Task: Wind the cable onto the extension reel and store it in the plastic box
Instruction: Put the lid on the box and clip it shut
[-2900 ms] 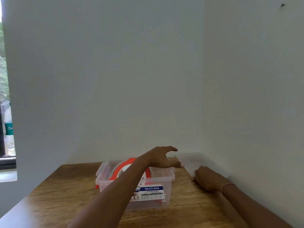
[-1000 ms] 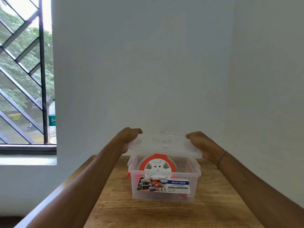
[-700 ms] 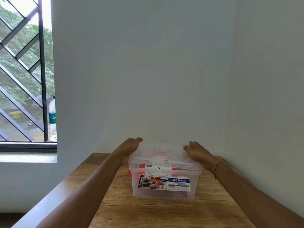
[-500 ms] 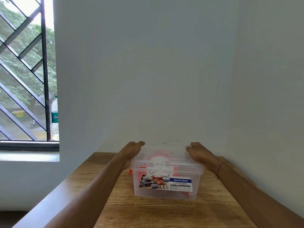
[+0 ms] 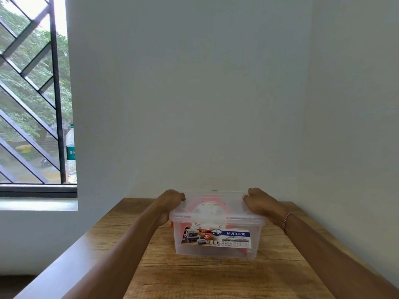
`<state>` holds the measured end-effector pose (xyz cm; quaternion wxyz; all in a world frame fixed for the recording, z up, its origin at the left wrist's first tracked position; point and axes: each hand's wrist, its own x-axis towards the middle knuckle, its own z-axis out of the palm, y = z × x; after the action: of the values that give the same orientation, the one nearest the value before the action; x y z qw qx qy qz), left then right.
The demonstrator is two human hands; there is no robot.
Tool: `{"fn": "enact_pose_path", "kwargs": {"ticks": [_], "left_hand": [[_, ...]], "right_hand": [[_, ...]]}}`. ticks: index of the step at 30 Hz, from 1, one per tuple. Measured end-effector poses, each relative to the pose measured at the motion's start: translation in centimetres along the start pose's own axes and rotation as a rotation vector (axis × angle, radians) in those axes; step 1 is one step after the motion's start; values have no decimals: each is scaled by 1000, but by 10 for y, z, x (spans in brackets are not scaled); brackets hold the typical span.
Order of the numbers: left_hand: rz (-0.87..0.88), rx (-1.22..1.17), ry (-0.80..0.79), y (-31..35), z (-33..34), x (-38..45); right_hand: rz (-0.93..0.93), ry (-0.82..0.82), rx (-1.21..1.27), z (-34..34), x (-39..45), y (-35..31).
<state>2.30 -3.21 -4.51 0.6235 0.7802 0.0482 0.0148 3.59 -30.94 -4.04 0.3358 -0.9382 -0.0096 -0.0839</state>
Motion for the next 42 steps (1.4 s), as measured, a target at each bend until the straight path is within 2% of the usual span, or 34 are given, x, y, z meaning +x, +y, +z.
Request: {"fn": "enact_pose_path", "kwargs": {"ticks": [8, 12, 14, 18, 22, 24, 27, 29, 32, 36, 39, 42], "left_hand": [[23, 164, -19, -3, 1, 2], [-19, 171, -26, -4, 0, 2], [-37, 197, -3, -1, 1, 2], [24, 263, 75, 4, 5, 5], [-5, 118, 209, 0, 6, -6], [35, 122, 318, -2, 4, -10], [65, 84, 380, -2, 4, -16], [70, 33, 375, -2, 2, -20], [77, -39, 379, -6, 1, -23], [18, -217, 322, -12, 8, -32], [-112, -444, 193, -8, 11, -39], [-149, -505, 115, -6, 10, -41]], "right_hand": [[-29, -5, -91, 7, 0, 7], [-21, 1, -111, 8, 9, 10], [-10, 15, -56, 8, 11, 11], [93, 59, 225, 8, 4, 10], [282, 36, 535, 5, -12, 6], [310, 76, 661, 5, -19, 8], [274, 192, 714, 4, -30, 11], [210, 279, 706, 1, -35, 11], [166, 301, 722, 0, -45, 12], [170, 213, 912, 13, -61, 12], [190, 159, 1129, 18, -67, 13], [209, 123, 1215, 18, -68, 11]]}}
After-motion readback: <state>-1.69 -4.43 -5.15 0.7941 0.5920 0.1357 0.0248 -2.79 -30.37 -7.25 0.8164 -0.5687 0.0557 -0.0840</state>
